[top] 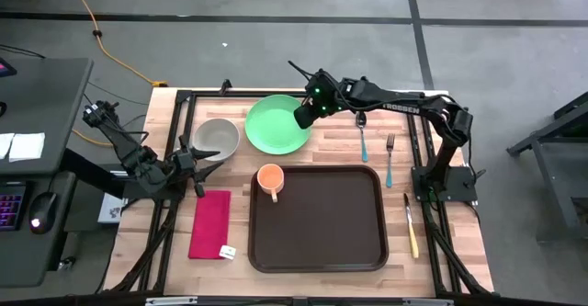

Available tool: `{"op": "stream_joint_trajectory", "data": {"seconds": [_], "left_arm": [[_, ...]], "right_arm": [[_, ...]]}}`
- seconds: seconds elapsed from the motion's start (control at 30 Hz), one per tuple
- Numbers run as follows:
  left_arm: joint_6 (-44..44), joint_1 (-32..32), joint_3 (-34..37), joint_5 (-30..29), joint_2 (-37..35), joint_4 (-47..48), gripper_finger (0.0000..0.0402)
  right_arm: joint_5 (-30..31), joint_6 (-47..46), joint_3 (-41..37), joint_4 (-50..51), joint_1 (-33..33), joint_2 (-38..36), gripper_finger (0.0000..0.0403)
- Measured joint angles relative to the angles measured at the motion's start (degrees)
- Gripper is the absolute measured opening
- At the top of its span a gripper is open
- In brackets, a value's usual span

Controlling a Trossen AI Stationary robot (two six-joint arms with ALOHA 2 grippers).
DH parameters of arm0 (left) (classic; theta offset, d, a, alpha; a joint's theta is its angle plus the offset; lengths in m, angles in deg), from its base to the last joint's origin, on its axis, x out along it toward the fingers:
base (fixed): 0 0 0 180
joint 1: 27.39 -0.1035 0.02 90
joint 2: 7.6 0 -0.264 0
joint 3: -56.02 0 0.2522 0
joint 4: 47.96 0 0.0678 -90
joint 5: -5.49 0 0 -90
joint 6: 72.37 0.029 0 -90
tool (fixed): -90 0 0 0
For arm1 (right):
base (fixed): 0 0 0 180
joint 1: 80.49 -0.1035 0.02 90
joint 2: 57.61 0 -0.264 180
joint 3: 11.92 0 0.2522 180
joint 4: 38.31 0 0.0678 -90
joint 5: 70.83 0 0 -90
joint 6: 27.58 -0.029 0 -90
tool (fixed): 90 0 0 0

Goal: Set up tray
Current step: Put the green plate on the black tray to the bottom right of the orange mug

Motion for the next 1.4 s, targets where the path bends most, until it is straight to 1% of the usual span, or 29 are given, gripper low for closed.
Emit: {"op": "stream_joint_trajectory", "data": {"seconds": [0.17, 0.3, 0.63, 0.7, 0.83, 0.97, 1.03, 1.17, 1.23, 1.4], "left_arm": [[-4.08, 0.00, 2.99, 0.15, -0.84, 0.36, 0.0179], [-4.00, 0.00, 4.05, 0.37, -2.34, -0.10, 0.0179], [-0.53, -0.02, 4.38, 2.05, -5.18, 0.14, 0.0179], [0.83, -0.01, 4.39, 3.22, -5.10, -1.36, 0.0179], [7.72, -0.72, 4.40, 6.17, -5.03, -6.98, 0.0179], [11.42, -5.99, 4.48, 13.25, -5.25, -8.33, 0.0179], [12.75, -9.57, 5.77, 18.26, -5.29, -10.76, 0.0179], [17.48, -17.56, 9.96, 30.49, -5.55, -19.73, 0.0179], [19.03, -21.42, 10.93, 35.57, -5.85, -22.22, 0.0179], [19.43, -29.40, 11.96, 44.77, -6.05, -21.71, 0.0179]], "right_arm": [[0.27, -1.55, 0.00, 0.07, 1.30, -0.02, 0.0078], [0.09, -2.54, 0.00, 0.40, 1.89, 0.16, 0.0078], [-0.51, -3.39, -0.07, 0.72, 2.24, 1.46, 0.0078], [-0.48, -3.39, -0.09, 0.67, 2.26, 1.46, 0.0078], [-0.53, -3.33, -0.09, 0.67, 2.28, 1.46, 0.0078], [-0.58, -3.22, -0.09, 0.65, 2.28, 1.46, 0.0078], [-0.57, -3.21, -0.11, 0.67, 2.28, 1.46, 0.0078], [-0.89, -3.32, -0.11, 1.05, 2.28, 1.46, 0.0078], [-0.89, -3.36, -0.13, 1.65, 2.28, 1.46, 0.0078], [-1.49, -4.31, -0.13, 3.55, 2.28, 1.93, 0.0078]]}}
